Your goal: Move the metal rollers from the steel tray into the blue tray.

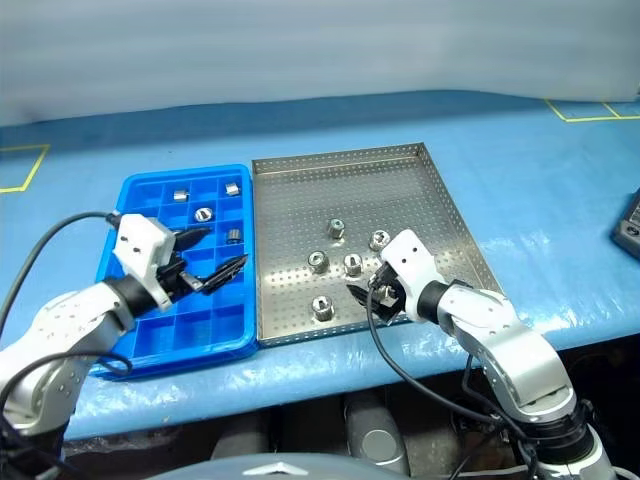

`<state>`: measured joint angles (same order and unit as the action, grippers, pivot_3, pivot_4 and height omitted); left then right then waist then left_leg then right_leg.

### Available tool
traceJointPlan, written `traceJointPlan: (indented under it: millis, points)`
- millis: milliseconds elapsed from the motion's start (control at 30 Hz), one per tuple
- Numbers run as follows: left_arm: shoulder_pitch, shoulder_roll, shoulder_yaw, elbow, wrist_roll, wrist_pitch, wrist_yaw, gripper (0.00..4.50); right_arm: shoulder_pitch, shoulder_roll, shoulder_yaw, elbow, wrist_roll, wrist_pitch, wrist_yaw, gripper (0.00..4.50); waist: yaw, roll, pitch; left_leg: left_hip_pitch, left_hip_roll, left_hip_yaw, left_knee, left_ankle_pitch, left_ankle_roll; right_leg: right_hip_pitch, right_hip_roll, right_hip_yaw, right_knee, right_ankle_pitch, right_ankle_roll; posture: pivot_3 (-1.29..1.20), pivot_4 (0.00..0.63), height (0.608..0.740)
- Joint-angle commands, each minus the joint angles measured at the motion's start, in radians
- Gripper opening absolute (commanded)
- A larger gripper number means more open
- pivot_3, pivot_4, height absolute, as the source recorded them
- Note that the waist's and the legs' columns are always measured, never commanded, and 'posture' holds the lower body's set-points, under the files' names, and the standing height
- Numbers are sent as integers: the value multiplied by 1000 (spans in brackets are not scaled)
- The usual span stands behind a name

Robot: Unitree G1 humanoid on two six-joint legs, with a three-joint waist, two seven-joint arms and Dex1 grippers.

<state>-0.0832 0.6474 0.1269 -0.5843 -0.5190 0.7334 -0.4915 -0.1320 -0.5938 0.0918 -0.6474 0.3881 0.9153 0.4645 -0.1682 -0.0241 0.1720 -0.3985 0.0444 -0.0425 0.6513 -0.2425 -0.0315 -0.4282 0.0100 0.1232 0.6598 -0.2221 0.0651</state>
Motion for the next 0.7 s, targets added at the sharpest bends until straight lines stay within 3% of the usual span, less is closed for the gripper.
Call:
traceJointPlan:
  millis: [33, 333, 700]
  points:
    - [-139, 25, -79, 90, 15, -15, -92, 4487, 12, 9, -31, -49, 3, -19, -14, 4479, -2, 0, 0, 0, 0, -1, 0, 0, 0, 0, 0, 0, 0, 0, 0, -193, 150, 740]
    - [-446, -18, -330, 425, 120, -78, -304, 4487, 60, 46, -41, -87, 2, -18, -52, 4479, -38, 0, 0, -1, 0, -1, -1, 0, 0, -1, 1, -1, 0, 3, 5, -246, 150, 740]
    - [-572, -97, -465, 700, 260, -138, -428, 4487, 88, 61, -51, -112, 3, -17, -80, 4479, -81, 0, 0, -2, 0, -2, -1, 0, 0, -1, 0, 0, 0, 3, 6, -275, 150, 740]
